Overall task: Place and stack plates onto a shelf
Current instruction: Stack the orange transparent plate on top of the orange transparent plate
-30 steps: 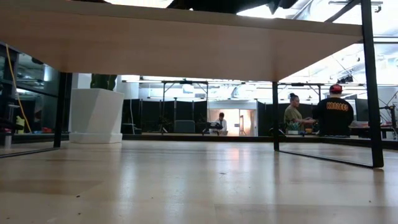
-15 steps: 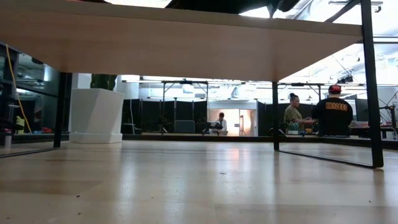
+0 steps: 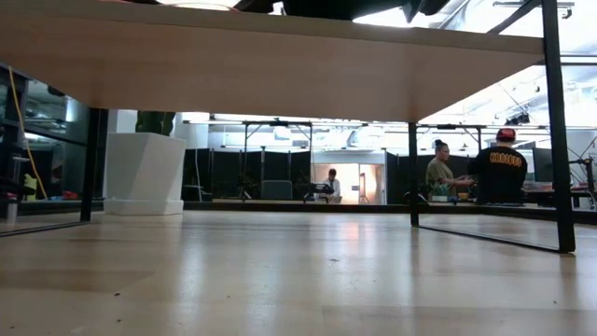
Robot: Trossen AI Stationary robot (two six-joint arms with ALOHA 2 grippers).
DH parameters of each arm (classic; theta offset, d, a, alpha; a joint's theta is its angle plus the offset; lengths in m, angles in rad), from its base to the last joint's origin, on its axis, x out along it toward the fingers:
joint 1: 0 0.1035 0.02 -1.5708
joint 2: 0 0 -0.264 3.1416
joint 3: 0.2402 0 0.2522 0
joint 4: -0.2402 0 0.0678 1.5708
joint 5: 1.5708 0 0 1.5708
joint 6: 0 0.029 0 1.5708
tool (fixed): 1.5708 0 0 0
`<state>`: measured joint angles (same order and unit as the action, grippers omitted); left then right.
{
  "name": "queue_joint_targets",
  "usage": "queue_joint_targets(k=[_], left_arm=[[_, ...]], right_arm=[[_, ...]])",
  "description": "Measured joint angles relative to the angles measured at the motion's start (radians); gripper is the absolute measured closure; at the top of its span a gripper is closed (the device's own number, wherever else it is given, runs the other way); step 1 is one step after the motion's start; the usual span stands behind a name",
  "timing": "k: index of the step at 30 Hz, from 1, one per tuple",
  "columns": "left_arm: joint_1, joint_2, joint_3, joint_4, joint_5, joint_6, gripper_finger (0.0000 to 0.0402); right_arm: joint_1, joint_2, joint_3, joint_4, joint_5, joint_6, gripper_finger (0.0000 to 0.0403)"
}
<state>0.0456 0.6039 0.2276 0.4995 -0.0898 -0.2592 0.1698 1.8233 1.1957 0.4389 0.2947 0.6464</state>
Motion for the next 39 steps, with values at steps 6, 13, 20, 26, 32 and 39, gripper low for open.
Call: queue_joint_targets(k=[6, 13, 20, 26, 32, 39], left_arm=[[0.000, 0.000, 0.000, 0.000, 0.000, 0.000, 0.0266], [0.000, 0.000, 0.000, 0.000, 0.000, 0.000, 0.0266], [0.000, 0.000, 0.000, 0.000, 0.000, 0.000, 0.0266], [0.000, 0.000, 0.000, -0.001, -0.002, 0.000, 0.0266], [0.000, 0.000, 0.000, -0.002, -0.005, 0.000, 0.0266], [0.000, -0.014, 0.001, 0.033, 0.107, -0.001, 0.0266]], right_arm=[[0.001, 0.000, 0.000, 0.022, -0.044, -0.001, 0.0262], [0.004, 0.000, 0.000, 0.042, -0.046, 0.091, 0.0251], [0.023, 0.001, 0.000, 0.073, -0.035, 0.055, 0.0251], [0.030, 0.023, 0.000, 0.114, -0.065, 0.047, 0.0251], [0.030, 0.022, 0.000, 0.127, -0.075, 0.005, 0.0251], [0.029, 0.008, 0.000, 0.148, -0.126, -0.033, 0.0251]])
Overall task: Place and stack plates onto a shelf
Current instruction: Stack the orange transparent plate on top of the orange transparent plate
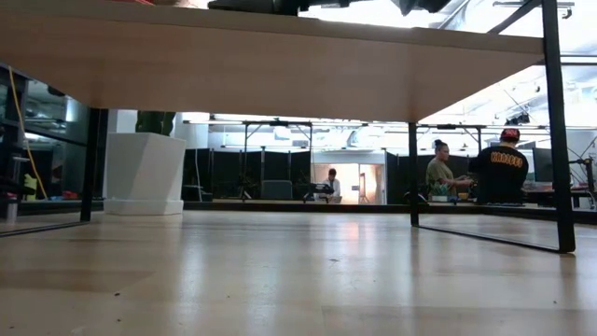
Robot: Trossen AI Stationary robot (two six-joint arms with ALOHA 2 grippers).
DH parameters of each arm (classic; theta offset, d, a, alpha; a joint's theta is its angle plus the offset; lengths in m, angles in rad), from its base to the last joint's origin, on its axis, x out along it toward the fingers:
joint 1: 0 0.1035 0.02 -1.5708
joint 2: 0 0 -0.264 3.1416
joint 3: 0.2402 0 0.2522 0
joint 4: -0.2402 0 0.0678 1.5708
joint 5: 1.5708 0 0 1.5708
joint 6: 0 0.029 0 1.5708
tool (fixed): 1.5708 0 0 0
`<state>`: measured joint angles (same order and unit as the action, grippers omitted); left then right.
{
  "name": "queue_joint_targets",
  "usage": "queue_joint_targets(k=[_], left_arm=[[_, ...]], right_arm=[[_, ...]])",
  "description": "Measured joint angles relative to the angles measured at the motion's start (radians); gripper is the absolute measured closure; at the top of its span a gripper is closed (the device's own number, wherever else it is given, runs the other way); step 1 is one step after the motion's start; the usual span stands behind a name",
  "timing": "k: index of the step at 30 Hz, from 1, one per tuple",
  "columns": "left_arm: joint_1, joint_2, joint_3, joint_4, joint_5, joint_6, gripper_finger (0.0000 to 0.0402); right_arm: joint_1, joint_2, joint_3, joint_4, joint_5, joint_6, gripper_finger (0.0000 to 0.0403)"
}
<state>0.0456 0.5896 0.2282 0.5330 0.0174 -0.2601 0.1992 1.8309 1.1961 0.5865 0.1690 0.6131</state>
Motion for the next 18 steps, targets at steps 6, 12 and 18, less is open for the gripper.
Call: queue_joint_targets(k=[6, 12, 18], left_arm=[[-0.047, -0.042, 0.025, 0.015, 0.137, -0.025, 0.0266], [-0.167, -0.040, 0.069, -0.058, 0.047, 0.027, 0.0267], [-0.337, 0.001, 0.191, -0.318, -0.237, 0.097, 0.0306]], right_arm=[[0.000, -0.063, 0.001, -0.134, -0.046, -0.080, 0.0251], [0.014, -0.142, 0.001, -0.294, -0.025, -0.129, 0.0251], [0.061, -0.203, 0.000, -0.401, 0.102, -0.184, 0.0251]])
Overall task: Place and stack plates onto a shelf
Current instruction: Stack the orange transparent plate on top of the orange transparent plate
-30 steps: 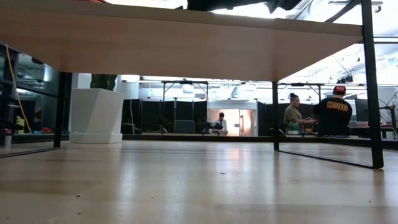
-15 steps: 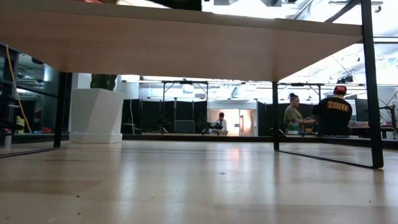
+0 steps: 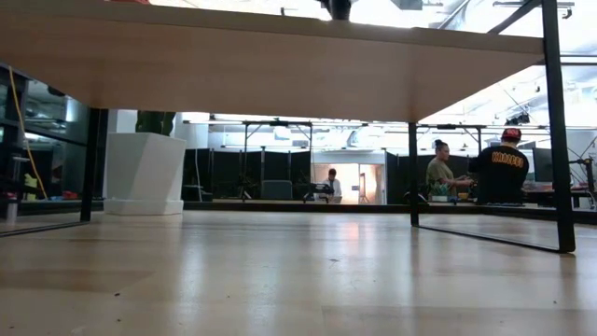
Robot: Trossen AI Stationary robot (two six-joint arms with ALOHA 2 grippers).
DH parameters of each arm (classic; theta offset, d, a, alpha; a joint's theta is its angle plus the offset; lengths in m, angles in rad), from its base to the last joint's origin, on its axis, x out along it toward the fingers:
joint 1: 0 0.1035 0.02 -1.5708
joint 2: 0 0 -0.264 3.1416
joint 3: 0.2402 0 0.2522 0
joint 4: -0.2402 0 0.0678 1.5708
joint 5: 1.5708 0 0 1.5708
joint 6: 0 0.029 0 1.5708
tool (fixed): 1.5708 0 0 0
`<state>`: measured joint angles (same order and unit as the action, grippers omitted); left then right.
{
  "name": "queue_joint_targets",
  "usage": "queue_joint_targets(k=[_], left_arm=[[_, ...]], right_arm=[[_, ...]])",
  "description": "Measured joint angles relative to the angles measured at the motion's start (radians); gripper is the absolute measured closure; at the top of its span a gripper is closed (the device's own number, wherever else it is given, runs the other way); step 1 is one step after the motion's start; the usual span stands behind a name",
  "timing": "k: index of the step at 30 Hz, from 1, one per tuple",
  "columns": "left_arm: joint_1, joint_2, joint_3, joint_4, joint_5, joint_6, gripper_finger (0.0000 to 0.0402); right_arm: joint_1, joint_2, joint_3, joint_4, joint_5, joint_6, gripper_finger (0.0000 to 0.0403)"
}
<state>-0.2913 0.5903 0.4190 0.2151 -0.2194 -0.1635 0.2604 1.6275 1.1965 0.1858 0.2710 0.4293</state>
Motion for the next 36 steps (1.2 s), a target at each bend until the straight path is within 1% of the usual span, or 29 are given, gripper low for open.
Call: queue_joint_targets(k=[2, 3, 6, 7, 11, 13, 16, 19, 21, 24, 27, 31, 33, 36], left_arm=[[-0.055, 0.038, 0.036, -0.080, -0.120, -0.008, 0.0331], [-0.079, 0.063, 0.059, -0.116, -0.162, -0.013, 0.0345], [-0.146, 0.149, 0.150, -0.247, -0.228, -0.044, 0.0388], [-0.168, 0.182, 0.186, -0.292, -0.246, -0.060, 0.0395], [-0.262, 0.324, 0.334, -0.470, -0.362, -0.102, 0.0398], [-0.294, 0.389, 0.424, -0.575, -0.386, -0.117, 0.0401], [-0.314, 0.474, 0.589, -0.794, -0.352, -0.194, 0.0401], [-0.314, 0.559, 0.748, -1.059, -0.264, -0.351, 0.0401], [-0.314, 0.616, 0.831, -1.230, -0.206, -0.458, 0.0401], [-0.324, 0.691, 0.918, -1.397, -0.107, -0.569, 0.0402], [-0.334, 0.745, 0.962, -1.439, -0.047, -0.584, 0.0401], [-0.307, 0.809, 0.966, -1.419, -0.029, -0.537, 0.0401], [-0.279, 0.851, 0.965, -1.420, -0.048, -0.513, 0.0401], [-0.244, 0.904, 0.965, -1.412, -0.137, -0.482, 0.0401]], right_arm=[[0.013, -0.007, 0.000, -0.015, 0.035, -0.009, 0.0251], [0.020, -0.009, 0.000, -0.035, 0.050, -0.012, 0.0251], [0.031, -0.014, 0.000, -0.084, 0.071, -0.012, 0.0251], [0.035, -0.014, 0.000, -0.097, 0.076, -0.012, 0.0251], [0.044, -0.014, 0.000, -0.143, 0.102, -0.002, 0.0251], [0.043, -0.014, 0.000, -0.149, 0.104, -0.002, 0.0251], [0.043, -0.014, 0.000, -0.151, 0.103, -0.002, 0.0251], [0.043, -0.014, 0.000, -0.191, 0.103, 0.000, 0.0251], [0.043, -0.014, 0.000, -0.222, 0.102, 0.012, 0.0251], [0.043, -0.014, 0.000, -0.264, 0.099, 0.024, 0.0251], [0.043, -0.014, 0.000, -0.274, 0.100, 0.026, 0.0251], [0.043, -0.014, 0.000, -0.272, 0.112, 0.026, 0.0251], [0.043, -0.014, 0.000, -0.272, 0.119, 0.026, 0.0251], [0.043, -0.014, 0.000, -0.272, 0.120, 0.026, 0.0251]])
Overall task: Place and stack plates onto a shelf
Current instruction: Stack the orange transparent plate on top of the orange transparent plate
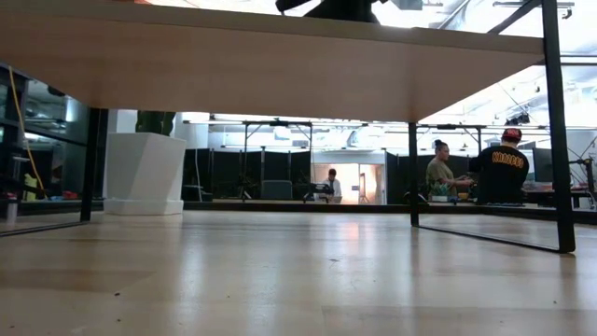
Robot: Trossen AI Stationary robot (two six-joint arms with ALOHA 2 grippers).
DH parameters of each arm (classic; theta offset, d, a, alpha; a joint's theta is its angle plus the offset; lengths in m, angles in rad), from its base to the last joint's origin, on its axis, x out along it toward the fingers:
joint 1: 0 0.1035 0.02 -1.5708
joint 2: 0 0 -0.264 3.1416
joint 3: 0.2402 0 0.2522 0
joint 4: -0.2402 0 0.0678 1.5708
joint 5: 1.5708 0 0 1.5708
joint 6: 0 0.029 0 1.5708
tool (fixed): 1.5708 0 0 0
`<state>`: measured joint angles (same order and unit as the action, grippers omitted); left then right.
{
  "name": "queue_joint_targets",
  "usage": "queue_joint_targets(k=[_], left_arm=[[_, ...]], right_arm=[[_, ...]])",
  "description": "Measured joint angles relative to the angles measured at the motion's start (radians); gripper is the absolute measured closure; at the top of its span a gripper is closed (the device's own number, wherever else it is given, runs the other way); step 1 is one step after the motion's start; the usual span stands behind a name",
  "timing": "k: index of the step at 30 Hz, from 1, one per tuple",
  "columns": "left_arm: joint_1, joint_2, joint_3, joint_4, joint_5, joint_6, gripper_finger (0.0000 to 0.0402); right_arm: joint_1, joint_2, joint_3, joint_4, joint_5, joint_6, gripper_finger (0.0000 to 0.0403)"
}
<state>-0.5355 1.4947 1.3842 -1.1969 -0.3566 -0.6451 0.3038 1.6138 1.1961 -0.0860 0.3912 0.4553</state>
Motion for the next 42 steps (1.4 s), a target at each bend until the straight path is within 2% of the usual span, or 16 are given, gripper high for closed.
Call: queue_joint_targets(k=[9, 15, 28, 37, 42], left_arm=[[0.037, 0.062, -0.014, 0.048, -0.148, 0.052, 0.0401], [0.030, 0.062, -0.034, 0.047, -0.150, 0.024, 0.0401], [-0.005, 0.057, -0.034, 0.009, 0.008, -0.034, 0.0401], [0.015, 0.030, -0.034, -0.056, -0.033, -0.059, 0.0401], [0.046, 0.047, -0.034, -0.030, 0.024, -0.019, 0.0401]], right_arm=[[0.000, 0.000, 0.000, 0.000, 0.000, -0.009, 0.0251], [0.004, 0.000, 0.000, -0.004, 0.000, -0.011, 0.0251], [0.031, 0.000, 0.000, -0.007, 0.030, -0.011, 0.0252], [0.032, 0.000, 0.000, -0.007, 0.032, -0.011, 0.0252], [0.032, 0.000, 0.000, -0.007, 0.035, -0.011, 0.0252]])
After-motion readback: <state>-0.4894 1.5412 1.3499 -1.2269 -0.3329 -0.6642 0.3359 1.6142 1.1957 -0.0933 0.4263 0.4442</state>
